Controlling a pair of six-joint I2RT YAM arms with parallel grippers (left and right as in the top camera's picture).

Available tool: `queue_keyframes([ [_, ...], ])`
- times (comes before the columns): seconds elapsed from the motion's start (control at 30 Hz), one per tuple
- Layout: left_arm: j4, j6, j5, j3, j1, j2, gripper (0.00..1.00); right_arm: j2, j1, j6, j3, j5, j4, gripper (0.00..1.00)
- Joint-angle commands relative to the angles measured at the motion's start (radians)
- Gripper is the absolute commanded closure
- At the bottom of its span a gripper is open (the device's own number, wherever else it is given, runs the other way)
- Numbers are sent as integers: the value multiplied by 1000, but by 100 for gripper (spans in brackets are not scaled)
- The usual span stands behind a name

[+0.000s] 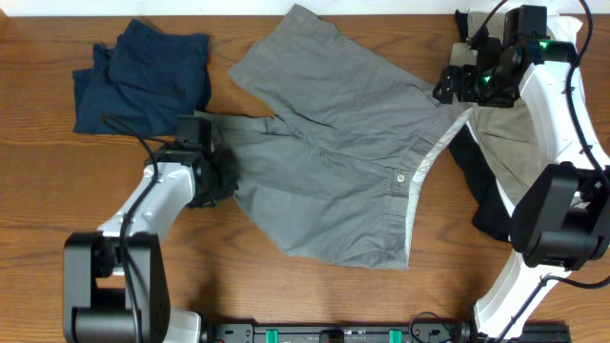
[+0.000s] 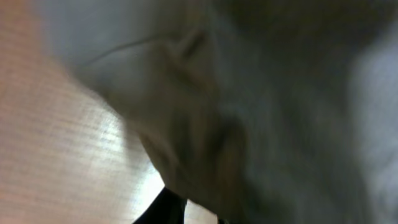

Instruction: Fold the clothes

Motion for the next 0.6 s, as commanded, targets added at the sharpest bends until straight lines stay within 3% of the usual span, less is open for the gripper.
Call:
queue_keyframes([
  [0.0,79,-10,35,5,-2,19,81,-36,10,-16,11,-10,4,1],
  [0.23,285,-8,189,71,-5,18,81,-36,10,-16,11,-11,14,1],
  [0.57,445,6,194,71,-124,19,81,-36,10,-16,11,-10,13,1],
])
